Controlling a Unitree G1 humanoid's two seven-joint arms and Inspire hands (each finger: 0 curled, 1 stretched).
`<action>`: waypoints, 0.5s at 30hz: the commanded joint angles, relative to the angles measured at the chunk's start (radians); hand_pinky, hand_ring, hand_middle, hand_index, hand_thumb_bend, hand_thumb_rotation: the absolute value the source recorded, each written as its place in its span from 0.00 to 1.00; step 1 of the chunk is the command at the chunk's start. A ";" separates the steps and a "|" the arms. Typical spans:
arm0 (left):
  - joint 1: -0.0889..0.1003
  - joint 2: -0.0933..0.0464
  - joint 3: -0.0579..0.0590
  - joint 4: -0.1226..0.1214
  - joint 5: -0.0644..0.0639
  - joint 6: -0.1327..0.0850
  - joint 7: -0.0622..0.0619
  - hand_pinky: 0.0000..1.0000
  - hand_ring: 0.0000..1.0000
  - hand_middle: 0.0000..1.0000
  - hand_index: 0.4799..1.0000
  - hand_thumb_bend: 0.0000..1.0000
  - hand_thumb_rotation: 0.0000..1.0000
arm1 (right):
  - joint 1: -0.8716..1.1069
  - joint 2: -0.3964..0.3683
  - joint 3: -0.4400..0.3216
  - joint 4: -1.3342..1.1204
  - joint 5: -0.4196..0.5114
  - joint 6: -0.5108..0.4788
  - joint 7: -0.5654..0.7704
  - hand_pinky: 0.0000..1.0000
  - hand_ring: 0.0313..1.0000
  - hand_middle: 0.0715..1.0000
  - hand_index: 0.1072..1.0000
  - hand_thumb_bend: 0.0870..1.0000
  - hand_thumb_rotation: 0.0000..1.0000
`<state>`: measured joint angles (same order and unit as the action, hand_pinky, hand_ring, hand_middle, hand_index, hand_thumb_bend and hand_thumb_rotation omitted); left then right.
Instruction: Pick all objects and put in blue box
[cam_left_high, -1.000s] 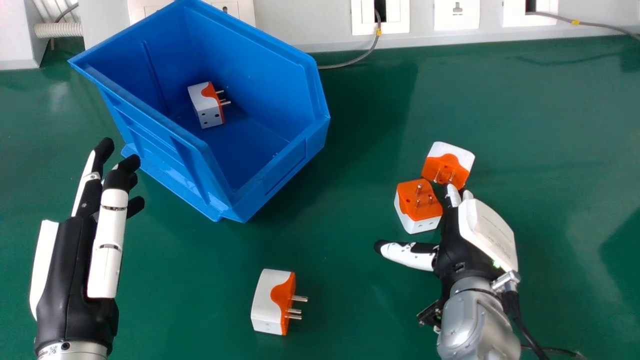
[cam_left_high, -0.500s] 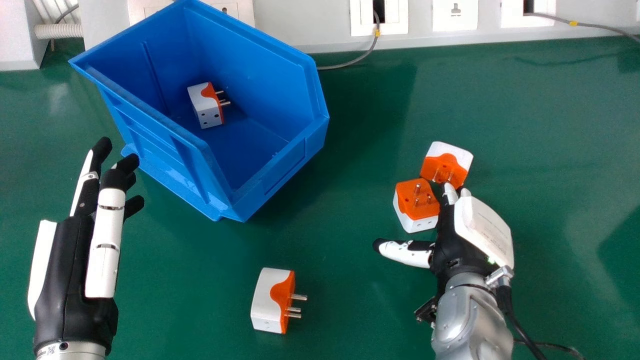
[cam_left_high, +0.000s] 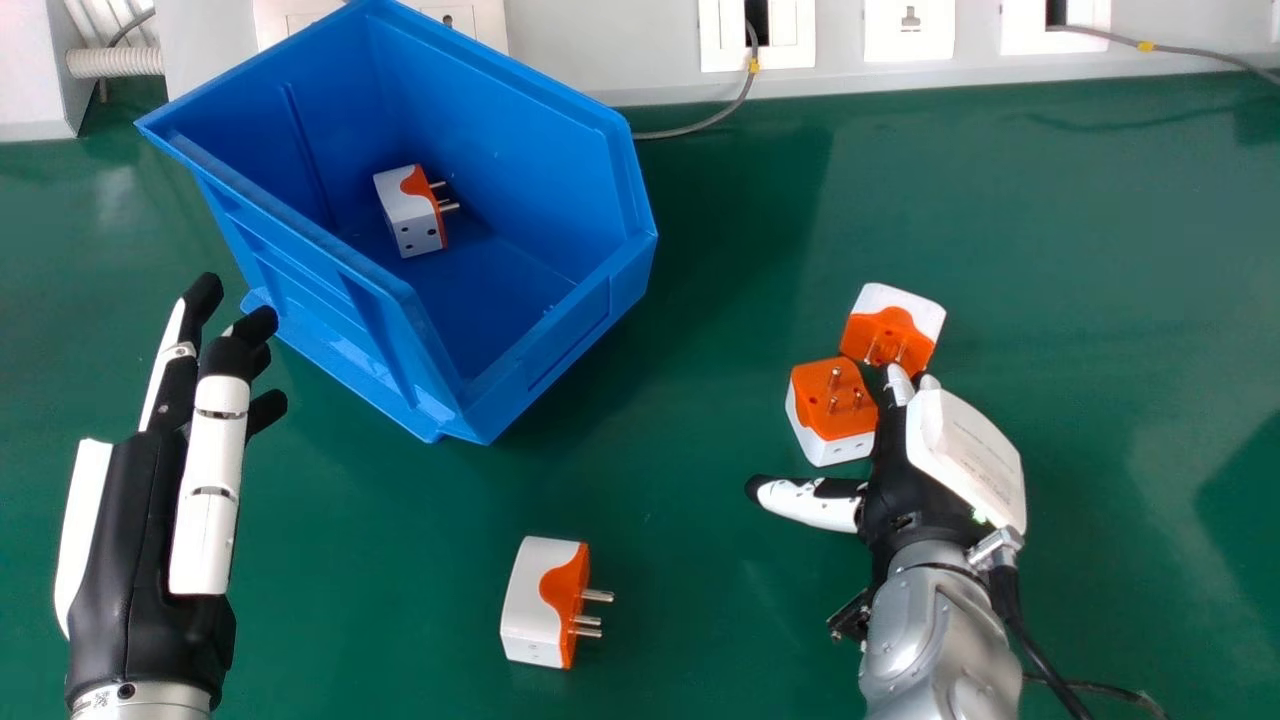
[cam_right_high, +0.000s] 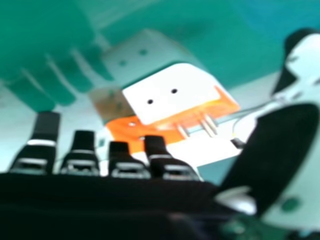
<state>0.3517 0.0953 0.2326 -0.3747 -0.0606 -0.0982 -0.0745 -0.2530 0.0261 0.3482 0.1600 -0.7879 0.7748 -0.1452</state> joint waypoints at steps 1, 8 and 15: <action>0.001 0.009 0.005 -0.018 -0.002 -0.008 0.000 0.88 0.93 0.91 0.93 0.44 1.00 | -0.017 0.000 -0.001 0.022 0.022 -0.001 0.005 0.86 0.95 0.98 0.92 0.53 0.39; -0.003 0.011 0.004 -0.019 0.000 0.001 0.001 0.88 0.93 0.91 0.93 0.44 1.00 | -0.043 0.006 -0.002 0.067 0.035 -0.011 -0.017 0.86 0.95 0.98 0.92 0.52 0.38; -0.006 0.012 0.004 -0.012 -0.002 -0.004 -0.002 0.88 0.93 0.91 0.93 0.44 1.00 | -0.102 0.014 -0.001 0.136 0.041 0.015 -0.025 0.86 0.94 0.97 0.92 0.52 0.37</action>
<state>0.3508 0.0968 0.2326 -0.3750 -0.0597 -0.0916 -0.0749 -0.3368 0.0299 0.3474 0.2727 -0.7720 0.7821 -0.1848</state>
